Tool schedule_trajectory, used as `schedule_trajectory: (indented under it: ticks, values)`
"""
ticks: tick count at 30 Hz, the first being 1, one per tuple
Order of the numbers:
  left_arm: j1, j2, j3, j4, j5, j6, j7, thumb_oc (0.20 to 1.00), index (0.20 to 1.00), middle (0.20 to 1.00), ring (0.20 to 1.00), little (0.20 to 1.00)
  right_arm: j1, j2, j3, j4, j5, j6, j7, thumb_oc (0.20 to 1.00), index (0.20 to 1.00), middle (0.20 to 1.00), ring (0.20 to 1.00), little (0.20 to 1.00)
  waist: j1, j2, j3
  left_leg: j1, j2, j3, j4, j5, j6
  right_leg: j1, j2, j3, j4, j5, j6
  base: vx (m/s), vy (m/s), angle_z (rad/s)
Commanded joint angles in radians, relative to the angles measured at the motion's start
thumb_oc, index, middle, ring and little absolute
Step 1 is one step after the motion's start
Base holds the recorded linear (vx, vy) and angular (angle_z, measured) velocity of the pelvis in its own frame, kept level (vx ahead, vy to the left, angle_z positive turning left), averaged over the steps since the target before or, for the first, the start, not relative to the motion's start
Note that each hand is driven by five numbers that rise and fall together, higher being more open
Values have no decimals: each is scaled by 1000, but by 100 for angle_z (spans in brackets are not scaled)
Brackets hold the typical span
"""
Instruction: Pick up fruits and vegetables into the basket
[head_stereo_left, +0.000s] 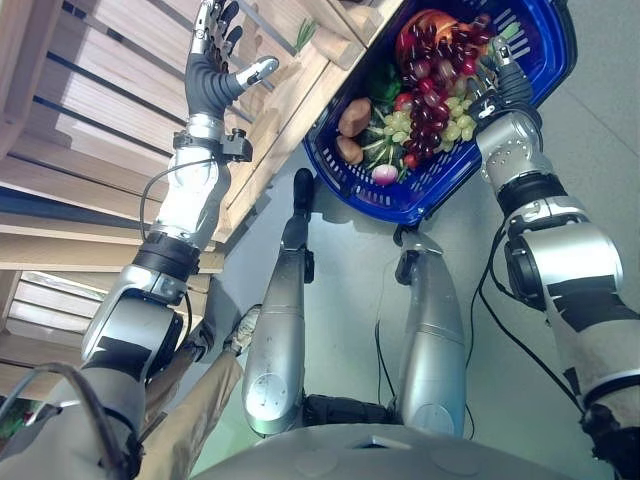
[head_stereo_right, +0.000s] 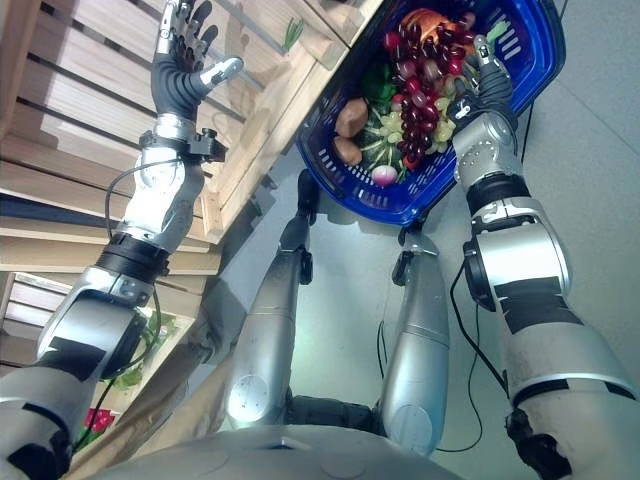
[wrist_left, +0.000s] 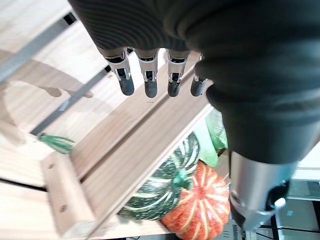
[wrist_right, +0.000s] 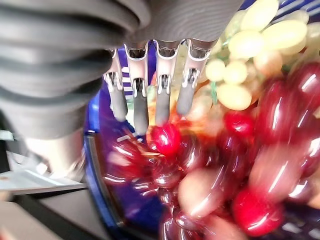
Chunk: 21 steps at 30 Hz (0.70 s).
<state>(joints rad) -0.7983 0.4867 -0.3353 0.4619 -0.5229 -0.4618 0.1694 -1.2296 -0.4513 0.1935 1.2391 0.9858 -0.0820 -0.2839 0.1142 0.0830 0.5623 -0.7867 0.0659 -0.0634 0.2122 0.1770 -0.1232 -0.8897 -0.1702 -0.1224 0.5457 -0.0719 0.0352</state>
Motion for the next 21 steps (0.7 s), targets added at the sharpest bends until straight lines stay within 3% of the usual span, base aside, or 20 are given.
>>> schedule_trajectory:
  ticks: [1,6,10,17,21]
  values:
    - [1,-16,12,-50,-17,-53,3,1000,1000,1000,1000,1000,-16,-55,51,5,-64,20,-63,1000,1000,1000,1000,1000,2,68,-42,-33,-119,51,118,-116,104,41,73,-57,-60,23,-12,0,0,0]
    - [14,-14,9,-58,-14,-56,8,1000,1000,1000,1000,1000,-20,-61,55,23,-77,65,-102,1000,1000,1000,1000,1000,7,71,-42,-41,-120,48,127,-116,106,32,75,-56,-43,18,-14,0,0,0]
    - [27,-8,7,-69,-8,-47,20,1000,1000,1000,1000,1000,-13,-63,58,33,-76,61,-108,1000,1000,1000,1000,1000,10,73,-42,-33,-122,44,123,-114,107,38,77,-56,-42,17,-14,0,0,0]
    - [61,6,15,-67,7,-18,26,1000,1000,1000,1000,1000,27,-48,40,5,-115,-22,-80,1000,1000,1000,1000,1000,4,61,-42,32,-123,42,93,-114,106,103,91,-53,-72,21,-12,-9,17,1]
    - [88,19,28,-37,-50,45,17,1000,1000,1000,1000,1000,81,-41,39,-31,-181,-81,-8,1000,1000,1000,1000,1000,-5,48,-42,110,-120,49,47,-107,104,185,92,-54,-123,32,-6,-31,55,2]
